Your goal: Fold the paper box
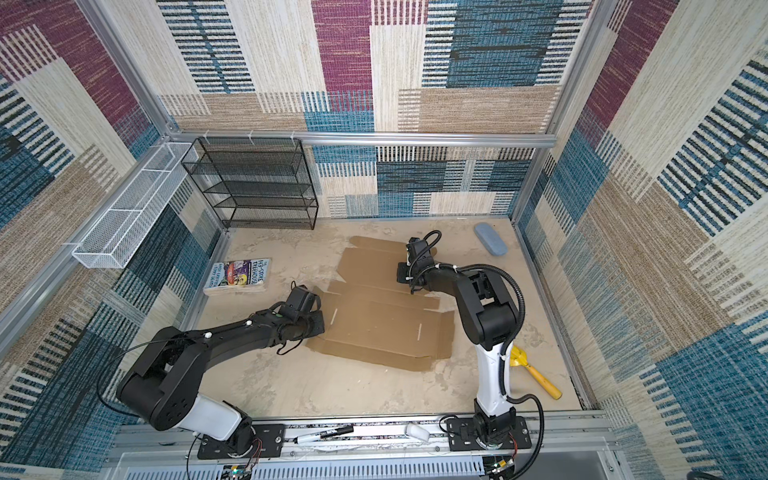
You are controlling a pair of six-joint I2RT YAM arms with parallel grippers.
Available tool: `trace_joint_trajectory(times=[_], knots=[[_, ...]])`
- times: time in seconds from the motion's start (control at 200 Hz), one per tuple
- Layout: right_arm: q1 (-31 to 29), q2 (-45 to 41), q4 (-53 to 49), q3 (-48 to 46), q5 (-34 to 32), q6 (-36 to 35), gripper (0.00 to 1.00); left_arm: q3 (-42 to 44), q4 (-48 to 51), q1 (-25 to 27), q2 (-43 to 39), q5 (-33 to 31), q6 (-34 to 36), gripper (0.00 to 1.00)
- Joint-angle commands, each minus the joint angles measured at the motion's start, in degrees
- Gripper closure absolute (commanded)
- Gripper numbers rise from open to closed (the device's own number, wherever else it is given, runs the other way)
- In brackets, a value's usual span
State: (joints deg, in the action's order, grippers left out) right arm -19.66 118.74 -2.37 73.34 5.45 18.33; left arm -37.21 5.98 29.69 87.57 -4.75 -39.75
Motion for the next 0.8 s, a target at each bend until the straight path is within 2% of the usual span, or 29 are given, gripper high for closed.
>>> trace_joint_trajectory(times=[0.0,0.125,0.225,0.335,0.446,0.551,0.651,0.796], knots=[[-0.2,3.2,-4.8,2.6,4.7,-2.4,0.76,4.2,6.8,3.2,-1.1,3.9,-8.2,1.00],[-0.9,6.3,-6.4,7.8,7.3,-5.0,0.75,6.4,4.5,10.0,-4.1,4.3,-14.8,1.00],[-2.1,7.2,-6.9,11.0,8.9,-6.4,0.75,4.8,3.6,15.8,-4.0,3.9,-18.1,1.00],[-3.1,4.7,-5.6,10.8,8.3,-6.2,0.73,2.1,3.8,18.4,-4.2,3.2,-19.4,1.00],[-3.3,-1.4,-3.8,6.2,6.1,-4.3,0.71,-0.7,9.1,18.3,-7.7,-1.3,-17.6,1.00],[-4.0,-8.6,-4.1,0.8,3.3,-3.0,0.70,-6.3,15.6,16.2,-10.1,-5.4,-11.6,1.00],[-5.0,-16.1,-4.8,-6.4,1.0,-0.8,0.70,-11.4,17.4,12.6,-9.9,-4.7,-5.0,1.00],[-6.7,-26.0,-5.0,-17.4,-0.7,3.3,0.73,-18.4,14.1,5.6,-4.3,0.7,3.5,1.00]])
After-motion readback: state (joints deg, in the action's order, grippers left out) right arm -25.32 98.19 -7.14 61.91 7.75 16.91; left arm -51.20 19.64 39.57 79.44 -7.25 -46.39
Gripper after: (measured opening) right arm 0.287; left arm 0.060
